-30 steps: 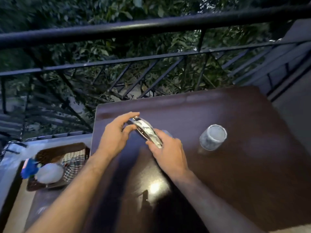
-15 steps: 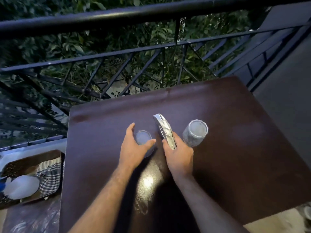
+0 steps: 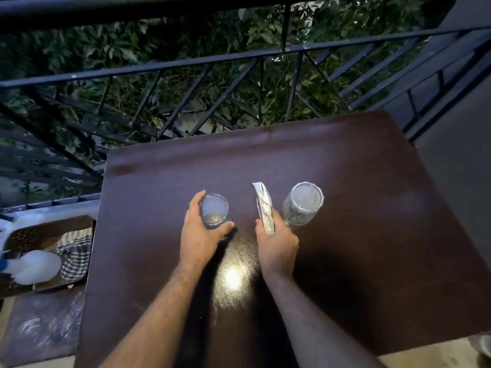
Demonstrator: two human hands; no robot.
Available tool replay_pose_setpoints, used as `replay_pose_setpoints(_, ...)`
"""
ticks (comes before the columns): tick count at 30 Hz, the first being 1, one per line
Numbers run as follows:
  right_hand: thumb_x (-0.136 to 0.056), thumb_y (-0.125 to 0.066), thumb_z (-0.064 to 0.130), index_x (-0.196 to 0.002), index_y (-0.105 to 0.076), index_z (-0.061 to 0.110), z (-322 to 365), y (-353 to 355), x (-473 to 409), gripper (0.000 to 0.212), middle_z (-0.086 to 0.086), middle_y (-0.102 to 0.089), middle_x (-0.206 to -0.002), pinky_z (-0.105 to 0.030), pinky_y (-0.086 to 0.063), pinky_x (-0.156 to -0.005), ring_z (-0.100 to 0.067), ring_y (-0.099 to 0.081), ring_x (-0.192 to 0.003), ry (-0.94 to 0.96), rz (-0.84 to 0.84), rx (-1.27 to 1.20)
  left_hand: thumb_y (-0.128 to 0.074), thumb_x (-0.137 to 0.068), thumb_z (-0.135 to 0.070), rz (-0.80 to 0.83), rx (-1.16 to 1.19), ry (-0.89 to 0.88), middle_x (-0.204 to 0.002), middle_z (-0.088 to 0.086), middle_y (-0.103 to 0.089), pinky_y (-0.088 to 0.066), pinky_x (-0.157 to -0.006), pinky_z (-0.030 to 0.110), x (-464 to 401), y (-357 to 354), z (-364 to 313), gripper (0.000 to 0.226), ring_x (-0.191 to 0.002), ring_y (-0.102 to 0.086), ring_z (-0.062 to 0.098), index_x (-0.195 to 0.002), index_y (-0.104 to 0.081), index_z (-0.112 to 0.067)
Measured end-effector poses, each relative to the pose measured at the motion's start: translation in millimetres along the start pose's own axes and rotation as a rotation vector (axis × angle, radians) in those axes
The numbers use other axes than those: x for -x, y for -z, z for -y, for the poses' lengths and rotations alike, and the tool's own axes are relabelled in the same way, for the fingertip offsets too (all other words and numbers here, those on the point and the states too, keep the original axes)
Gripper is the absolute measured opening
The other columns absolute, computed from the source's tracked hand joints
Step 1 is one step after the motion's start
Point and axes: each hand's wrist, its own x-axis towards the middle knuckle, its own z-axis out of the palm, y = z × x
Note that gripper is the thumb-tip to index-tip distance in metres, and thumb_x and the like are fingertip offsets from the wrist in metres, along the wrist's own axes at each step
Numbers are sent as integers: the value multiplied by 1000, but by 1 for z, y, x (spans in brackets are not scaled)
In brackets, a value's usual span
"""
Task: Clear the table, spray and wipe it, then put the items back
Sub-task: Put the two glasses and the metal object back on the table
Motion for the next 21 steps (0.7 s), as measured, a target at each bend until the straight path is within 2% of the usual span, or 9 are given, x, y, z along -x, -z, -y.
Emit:
replay_pose_setpoints(5, -89, -67, 36, -113, -67, 23, -5, 1, -2, 27, -2, -70, -90, -37, -54, -80, -27, -67, -88, 6, 52, 10, -95, -67, -24, -5, -13, -3, -143, -7, -54, -39, -99, 23, 2, -3, -2, 97, -122, -55, 12, -147, -42, -37)
replay_pose_setpoints(9, -82, -70, 54, -141, -53, 16, -10, 10, 2, 72, -6, -61, -132, -41, -48, -102, -26, -57, -122, 44, 91, -42, -95, -67, -27, 29, -30, -12, -145, -7, -52, -38, -99, 24, 3, -7, -6, 101, -120, -52, 8, -149, -38, -39)
replay_pose_setpoints(10, -83, -68, 54, -136, -56, 12, -13, 13, 3, 70, -7, -62, -125, -45, -49, -98, -27, -58, -116, 137, 31, -55, -96, -66, -27, 28, -30, -15, -146, -6, -51, -39, -101, 25, 3, -9, -6, 103, -122, -53, 10, -150, -36, -37)
replay_pose_setpoints(12, -87, -65, 46, -113, -63, 8, -22, 23, 2, 47, -7, -60, -103, -50, -50, -83, -28, -57, -95, 360, -156, -79, -97, -64, -28, 11, -11, -5, -148, -3, -50, -40, -107, 28, 3, -11, -5, 110, -129, -53, 15, -153, -31, -35)
replay_pose_setpoints(13, -89, -64, 43, -107, -61, 8, -28, 30, -2, 38, -7, -57, -99, -51, -49, -80, -27, -54, -90, 416, -240, -101, -98, -63, -29, -3, 3, 4, -149, -3, -49, -40, -109, 29, 4, -11, -4, 114, -130, -53, 16, -153, -29, -35)
replay_pose_setpoints(15, -87, -67, 37, -109, -55, 9, -40, 45, -18, 38, -7, -53, -104, -52, -48, -82, -28, -51, -94, 425, -358, -132, -98, -61, -32, -31, 26, 16, -148, -4, -50, -40, -108, 29, 6, -13, -3, 115, -128, -54, 15, -152, -28, -38)
replay_pose_setpoints(17, -78, -77, 35, -123, -51, 4, -49, 55, -37, 60, -12, -50, -117, -54, -46, -93, -32, -51, -107, 342, -365, -120, -97, -63, -33, -45, 21, 19, -143, -8, -55, -41, -102, 25, 7, -16, -1, 107, -124, -57, 14, -149, -34, -41)
replay_pose_setpoints(19, -67, -86, 35, -140, -41, 5, -52, 60, -54, 91, -13, -45, -136, -54, -42, -105, -32, -47, -125, 236, -219, -111, -96, -64, -31, -63, 21, 32, -137, -11, -59, -41, -97, 21, 7, -18, -1, 101, -119, -60, 13, -145, -38, -43)
replay_pose_setpoints(21, -62, -92, 35, -152, -27, 17, -53, 62, -66, 112, -5, -37, -151, -49, -36, -114, -25, -41, -138, 126, -13, -148, -96, -63, -31, -69, 21, 45, -135, -11, -60, -41, -95, 22, 6, -20, -1, 99, -117, -61, 13, -143, -40, -43)
